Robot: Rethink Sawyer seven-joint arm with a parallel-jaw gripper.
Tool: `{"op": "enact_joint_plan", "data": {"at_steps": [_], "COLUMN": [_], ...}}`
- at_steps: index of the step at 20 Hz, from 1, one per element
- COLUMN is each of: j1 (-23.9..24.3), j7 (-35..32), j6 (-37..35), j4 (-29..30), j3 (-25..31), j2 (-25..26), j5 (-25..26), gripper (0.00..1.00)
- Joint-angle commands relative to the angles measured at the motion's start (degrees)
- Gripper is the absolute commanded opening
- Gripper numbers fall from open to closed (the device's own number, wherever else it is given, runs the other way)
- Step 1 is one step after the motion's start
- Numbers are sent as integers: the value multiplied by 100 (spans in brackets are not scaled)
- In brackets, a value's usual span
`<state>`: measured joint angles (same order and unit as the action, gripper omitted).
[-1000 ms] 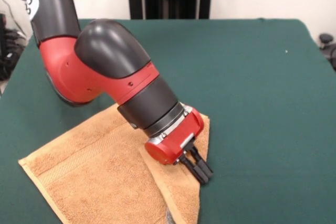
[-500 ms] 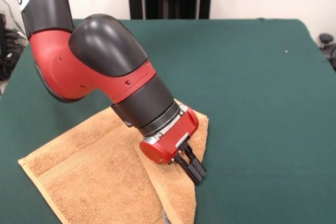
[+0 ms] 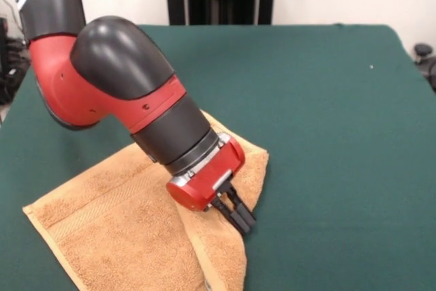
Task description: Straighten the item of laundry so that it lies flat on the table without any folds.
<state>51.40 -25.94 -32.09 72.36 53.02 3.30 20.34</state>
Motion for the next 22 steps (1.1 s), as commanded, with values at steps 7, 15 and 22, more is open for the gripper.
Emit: {"op": "enact_joint_plan", "data": {"at_steps": [7,15,22], "j1": [-220,-268,-448], "j7": [-1815,-1851,-1730], "j6": [-730,-769,-959], "j4": [281,427,326], "j3": [-909,-979,-1242], "j2": [-714,-814,-903], "j5": [-794,-1234,-1426], "gripper": [0,0,0]}}
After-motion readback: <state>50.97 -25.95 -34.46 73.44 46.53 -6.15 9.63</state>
